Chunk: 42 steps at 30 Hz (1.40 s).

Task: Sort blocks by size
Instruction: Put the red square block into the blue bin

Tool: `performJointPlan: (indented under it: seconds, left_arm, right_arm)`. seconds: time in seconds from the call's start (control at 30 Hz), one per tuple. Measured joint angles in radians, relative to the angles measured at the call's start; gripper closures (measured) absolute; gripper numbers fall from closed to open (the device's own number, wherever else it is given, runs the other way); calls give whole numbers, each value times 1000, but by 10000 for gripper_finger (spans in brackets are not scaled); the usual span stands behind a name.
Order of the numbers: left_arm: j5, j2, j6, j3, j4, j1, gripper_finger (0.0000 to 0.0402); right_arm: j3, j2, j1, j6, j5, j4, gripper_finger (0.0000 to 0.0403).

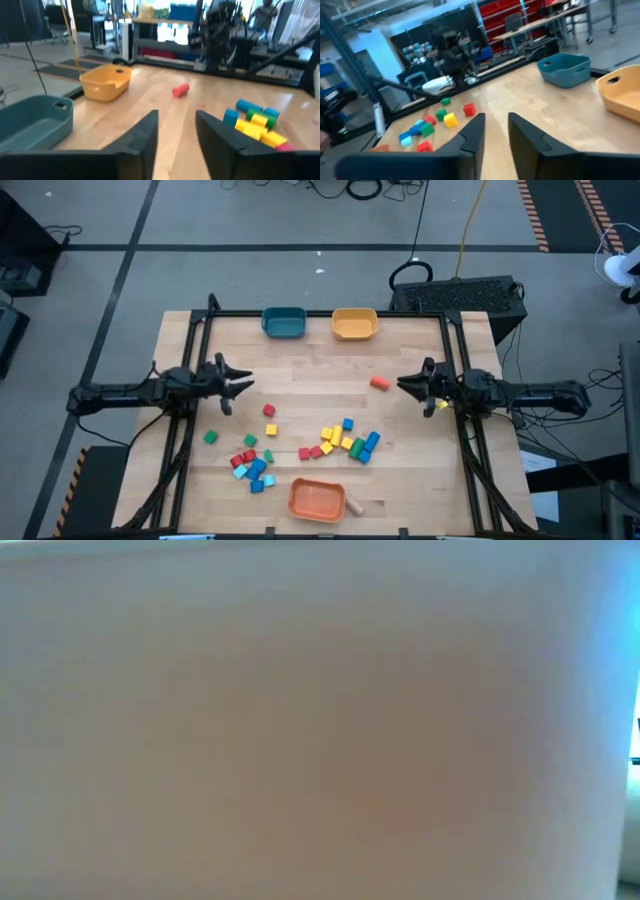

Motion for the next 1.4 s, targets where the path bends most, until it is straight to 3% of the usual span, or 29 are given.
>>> performJointPlan:
  seconds: [0.17,0.43,0.7,0.9,1.1,1.4]
  left_arm:
    - [-1,79,0,1,0,0,218]
    - [8,256,43,2,28,0,214]
    - [147,438,72,76,43,0,214]
    - [169,528,79,120,50,0,214]
    - [185,534,77,123,12,-3,214]
    - [154,606,210,124,11,-11,214]
  right_arm:
    - [0,102,0,-65,30,108,272]
    - [0,290,-33,-155,60,229,208]
    - [34,457,-61,-151,59,310,162]
    - [127,549,-41,-289,49,328,155]
    - [192,591,-33,-331,50,349,159]
    - [236,736,-51,-328,48,313,144]
